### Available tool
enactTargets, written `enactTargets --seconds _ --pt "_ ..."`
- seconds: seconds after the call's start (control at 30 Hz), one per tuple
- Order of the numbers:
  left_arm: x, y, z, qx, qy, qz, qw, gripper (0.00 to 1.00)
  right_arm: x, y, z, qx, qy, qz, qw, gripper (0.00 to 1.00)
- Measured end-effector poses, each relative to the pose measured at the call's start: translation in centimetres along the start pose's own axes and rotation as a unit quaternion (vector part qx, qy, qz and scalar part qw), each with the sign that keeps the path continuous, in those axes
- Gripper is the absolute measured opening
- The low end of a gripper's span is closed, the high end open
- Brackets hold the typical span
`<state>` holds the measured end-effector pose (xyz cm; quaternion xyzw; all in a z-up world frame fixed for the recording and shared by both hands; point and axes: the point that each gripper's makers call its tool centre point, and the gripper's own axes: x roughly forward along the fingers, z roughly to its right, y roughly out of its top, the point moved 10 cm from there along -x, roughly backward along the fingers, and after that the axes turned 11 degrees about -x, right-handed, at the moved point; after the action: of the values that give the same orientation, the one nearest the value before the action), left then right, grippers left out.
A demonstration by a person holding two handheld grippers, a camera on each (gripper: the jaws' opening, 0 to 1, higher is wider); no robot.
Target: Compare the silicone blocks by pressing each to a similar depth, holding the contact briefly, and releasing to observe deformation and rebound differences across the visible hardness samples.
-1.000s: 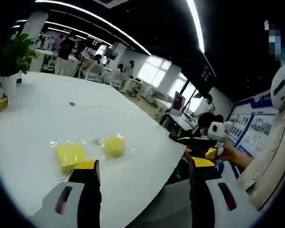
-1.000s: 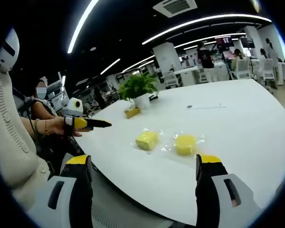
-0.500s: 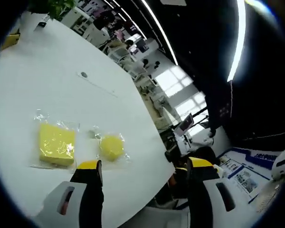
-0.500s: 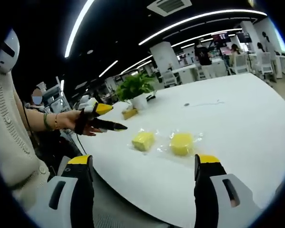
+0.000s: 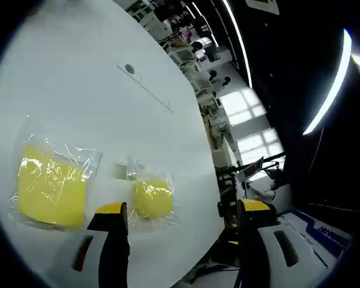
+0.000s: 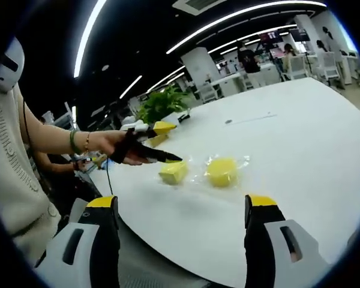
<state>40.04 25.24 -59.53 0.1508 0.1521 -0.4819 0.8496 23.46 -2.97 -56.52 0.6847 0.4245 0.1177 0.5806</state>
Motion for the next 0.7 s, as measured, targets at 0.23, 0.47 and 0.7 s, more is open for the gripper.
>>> enactTargets --seconds 0.23,0.47,0.7 --pt "2.9 1.3 -1.6 -0.032 0.025 0.006 0.9992 0.74 0.3 -0.2 1.1 0.010 -0.005 -0.006 0.9999 0.79" --pt "5.5 2.3 -3.1 -0.031 0.058 0.000 0.9978 0.72 1.1 -0.2 1.7 0.017 -0.002 -0.013 0.9998 0.78" --pt "7.2 2.6 -3.3 -0.039 0.059 -0.006 0.9975 0.69 1.5 -0.2 2.4 0.025 -0.002 -0.013 0.9996 0.78"
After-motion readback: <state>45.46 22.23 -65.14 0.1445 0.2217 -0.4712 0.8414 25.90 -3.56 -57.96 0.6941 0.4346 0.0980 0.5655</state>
